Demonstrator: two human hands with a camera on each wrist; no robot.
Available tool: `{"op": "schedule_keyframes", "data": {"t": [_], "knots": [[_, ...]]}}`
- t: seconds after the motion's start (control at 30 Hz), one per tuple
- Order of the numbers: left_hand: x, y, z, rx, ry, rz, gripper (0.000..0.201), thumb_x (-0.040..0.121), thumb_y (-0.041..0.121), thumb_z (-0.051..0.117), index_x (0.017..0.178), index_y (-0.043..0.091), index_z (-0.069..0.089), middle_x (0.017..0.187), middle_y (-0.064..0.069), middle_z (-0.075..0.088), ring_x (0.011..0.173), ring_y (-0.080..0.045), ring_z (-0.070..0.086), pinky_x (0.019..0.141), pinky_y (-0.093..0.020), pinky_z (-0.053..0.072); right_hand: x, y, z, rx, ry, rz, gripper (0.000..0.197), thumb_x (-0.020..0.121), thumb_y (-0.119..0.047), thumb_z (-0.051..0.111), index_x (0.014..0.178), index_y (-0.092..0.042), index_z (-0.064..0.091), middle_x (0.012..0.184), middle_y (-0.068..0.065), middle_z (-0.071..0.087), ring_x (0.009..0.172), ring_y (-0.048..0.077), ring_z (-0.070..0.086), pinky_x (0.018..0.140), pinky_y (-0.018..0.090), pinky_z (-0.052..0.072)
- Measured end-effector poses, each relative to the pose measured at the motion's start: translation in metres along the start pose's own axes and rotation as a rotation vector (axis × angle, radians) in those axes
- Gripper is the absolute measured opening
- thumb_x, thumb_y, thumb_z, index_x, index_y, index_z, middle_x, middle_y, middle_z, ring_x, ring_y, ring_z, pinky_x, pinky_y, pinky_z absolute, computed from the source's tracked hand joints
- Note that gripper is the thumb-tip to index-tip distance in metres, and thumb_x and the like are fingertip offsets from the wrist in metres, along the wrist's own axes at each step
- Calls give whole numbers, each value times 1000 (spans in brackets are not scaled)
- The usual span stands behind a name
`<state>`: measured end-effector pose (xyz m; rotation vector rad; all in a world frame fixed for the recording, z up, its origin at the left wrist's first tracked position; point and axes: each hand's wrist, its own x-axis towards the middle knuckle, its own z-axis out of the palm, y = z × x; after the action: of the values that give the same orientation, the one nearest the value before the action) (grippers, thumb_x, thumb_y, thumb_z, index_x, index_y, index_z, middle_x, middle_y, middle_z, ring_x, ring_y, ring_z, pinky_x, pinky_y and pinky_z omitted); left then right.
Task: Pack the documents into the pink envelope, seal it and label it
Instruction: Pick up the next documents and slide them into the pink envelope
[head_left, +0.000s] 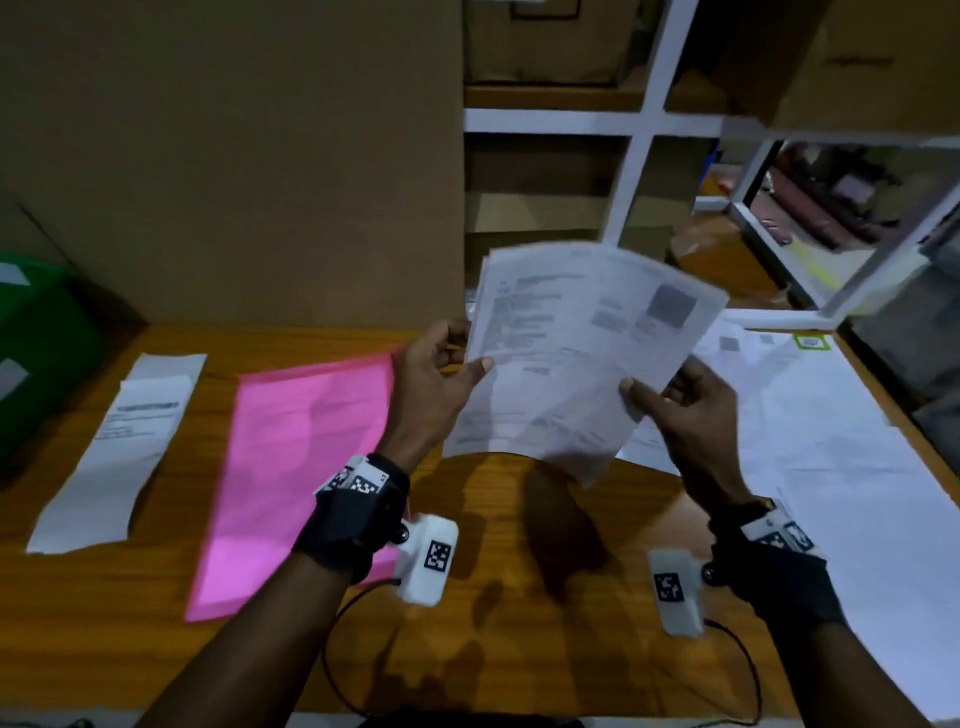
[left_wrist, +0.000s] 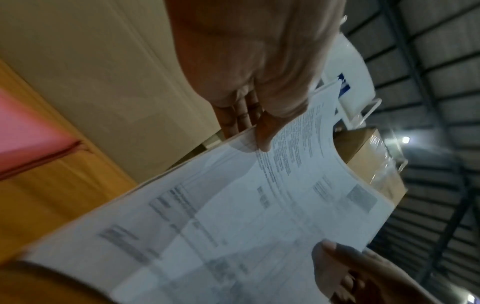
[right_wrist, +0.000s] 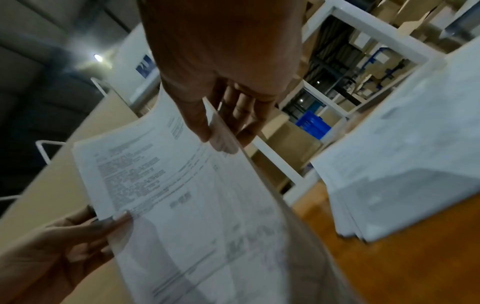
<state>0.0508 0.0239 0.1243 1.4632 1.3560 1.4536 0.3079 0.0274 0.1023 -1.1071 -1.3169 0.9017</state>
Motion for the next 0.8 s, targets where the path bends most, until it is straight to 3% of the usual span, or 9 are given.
{"op": "schedule_keyframes", "data": {"t": [0.13, 0.2, 0.3, 0.43, 0.53, 0.63, 0.8], "knots": [[-5, -17, -5, 47, -46, -40, 30, 84, 2, 69, 110, 15, 61, 105, 4, 65, 99, -12, 64, 75, -23, 58, -6, 12, 8, -47, -53, 103, 32, 85, -1, 71, 117, -3, 66, 106, -5, 72, 93, 2, 70, 80, 26, 60], [-2, -16, -10, 36, -29, -16, 34, 85, 3, 68, 116, 13, 60, 112, 2, 65, 104, -12, 63, 77, -23, 58, 1, 8, 6, -44, -50, 58, 30, 85, -2, 72, 114, -8, 67, 108, -4, 73, 97, 6, 70, 78, 23, 59], [0, -14, -9, -7, 16, 19, 35, 85, 3, 68, 114, 20, 59, 112, 3, 66, 105, -7, 63, 78, -23, 57, 13, 5, 0, -76, -61, 3, 28, 85, -6, 73, 113, -8, 68, 110, -2, 73, 100, 12, 70, 80, 27, 58], [-2, -27, 5, 57, 45, -25, 30, 85, 5, 69, 113, 13, 63, 111, 0, 68, 103, -16, 65, 81, -27, 57, 11, 23, -1, -156, -143, 69, 27, 83, -2, 73, 108, -10, 66, 103, -7, 70, 92, -1, 68, 74, 22, 60], [-3, -29, 11, 98, 57, -19, 29, 85, 8, 69, 114, 12, 63, 112, 1, 68, 100, -9, 64, 79, -26, 57, 17, 30, -9, -135, -167, 125, 29, 83, 0, 73, 109, -11, 64, 102, -5, 69, 86, -7, 68, 68, 13, 56], [-3, -27, 16, 71, 70, -8, 29, 85, 7, 69, 112, 14, 62, 110, 7, 66, 98, -1, 63, 78, -20, 56, 23, 29, -15, -81, -163, 122, 29, 83, 1, 72, 108, -11, 65, 101, -11, 69, 85, -7, 68, 66, 12, 55], [2, -37, 17, -6, 85, -106, 23, 84, 5, 71, 106, 8, 67, 107, 0, 72, 96, -15, 68, 82, -36, 56, 20, 43, -11, -154, -220, 142, 26, 82, -1, 74, 107, -8, 68, 98, -2, 71, 88, 4, 71, 65, 15, 55]]}}
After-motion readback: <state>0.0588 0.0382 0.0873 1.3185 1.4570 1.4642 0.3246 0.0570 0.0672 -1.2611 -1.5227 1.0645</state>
